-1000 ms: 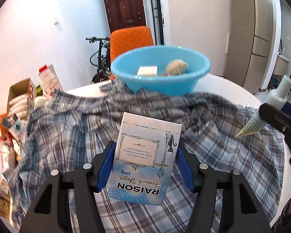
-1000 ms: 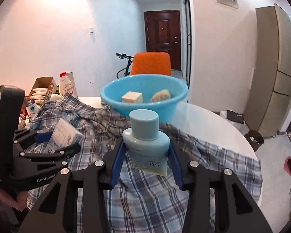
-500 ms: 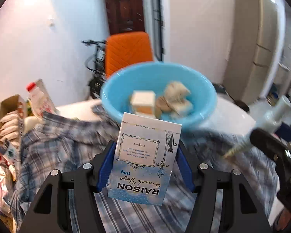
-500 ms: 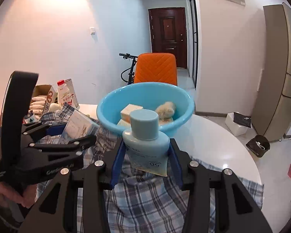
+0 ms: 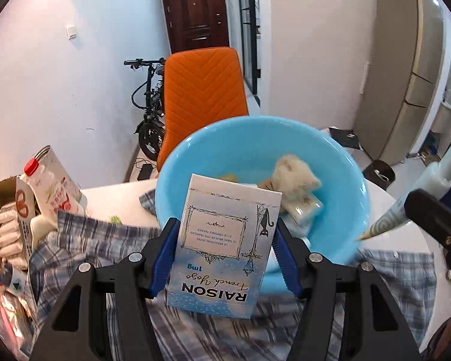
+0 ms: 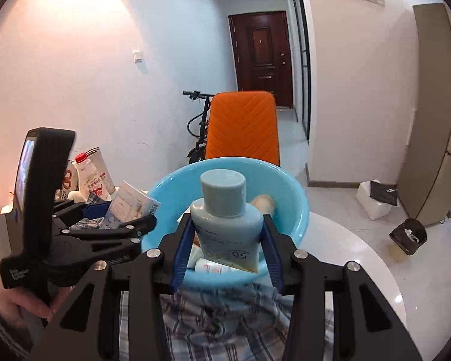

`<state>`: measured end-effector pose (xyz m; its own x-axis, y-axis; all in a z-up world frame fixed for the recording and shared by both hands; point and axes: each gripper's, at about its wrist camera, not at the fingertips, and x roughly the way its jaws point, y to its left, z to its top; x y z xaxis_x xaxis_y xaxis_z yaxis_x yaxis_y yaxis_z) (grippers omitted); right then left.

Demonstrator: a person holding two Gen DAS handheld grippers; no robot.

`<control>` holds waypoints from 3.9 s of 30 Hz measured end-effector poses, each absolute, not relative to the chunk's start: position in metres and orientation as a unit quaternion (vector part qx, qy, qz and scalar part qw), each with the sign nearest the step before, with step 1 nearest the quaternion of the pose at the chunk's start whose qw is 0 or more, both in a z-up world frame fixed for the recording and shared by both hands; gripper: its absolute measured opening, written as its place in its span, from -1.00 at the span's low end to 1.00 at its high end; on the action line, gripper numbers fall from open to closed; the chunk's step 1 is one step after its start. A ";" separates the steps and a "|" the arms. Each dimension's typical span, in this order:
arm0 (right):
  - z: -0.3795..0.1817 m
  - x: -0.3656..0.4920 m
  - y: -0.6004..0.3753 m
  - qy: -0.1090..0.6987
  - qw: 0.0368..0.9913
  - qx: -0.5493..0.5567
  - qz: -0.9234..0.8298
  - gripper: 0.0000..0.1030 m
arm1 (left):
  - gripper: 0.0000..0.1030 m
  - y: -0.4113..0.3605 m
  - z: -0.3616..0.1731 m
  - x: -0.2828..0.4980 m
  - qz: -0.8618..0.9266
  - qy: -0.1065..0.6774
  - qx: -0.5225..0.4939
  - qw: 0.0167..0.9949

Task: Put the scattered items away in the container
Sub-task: 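Lower the RAISON box and sunscreen bottle into the basin with both tools, then open both tools to release the box and bottle in the basin, then lift both open tools out of the basin back over the shirt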

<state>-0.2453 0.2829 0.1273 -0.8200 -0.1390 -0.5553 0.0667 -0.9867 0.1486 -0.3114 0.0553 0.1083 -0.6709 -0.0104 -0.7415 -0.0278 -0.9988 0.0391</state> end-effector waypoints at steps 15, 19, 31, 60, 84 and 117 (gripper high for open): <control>0.077 -0.379 0.308 -0.085 0.034 0.374 -0.923 -0.17 | 0.23 0.046 0.068 -0.440 0.883 0.043 -0.468 0.004; 0.075 -0.411 0.311 -0.082 0.029 0.369 -0.925 -0.17 | 0.23 0.045 0.064 -0.472 0.892 0.067 -0.448 0.001; 0.047 -0.457 0.301 -0.060 0.018 0.419 -0.906 -0.17 | 0.23 0.044 0.030 -0.503 0.865 0.048 -0.499 0.033; 0.032 -0.434 0.298 0.022 0.078 0.553 -0.829 -0.24 | 0.20 0.062 0.011 -0.478 0.810 0.106 -0.574 0.056; 0.037 -0.402 0.299 0.053 0.083 0.557 -0.825 0.38 | 0.69 0.059 0.026 -0.449 0.819 0.105 -0.563 0.047; 0.055 -0.361 0.284 0.070 0.085 0.572 -0.813 0.38 | 0.70 0.060 0.037 -0.390 0.808 0.114 -0.572 0.084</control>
<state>-0.3612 0.2840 0.0554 -0.3319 -0.0579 -0.9415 0.2180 -0.9758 -0.0169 -0.3897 0.0599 0.0368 -0.3314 0.0055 -0.9435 -0.2653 -0.9602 0.0876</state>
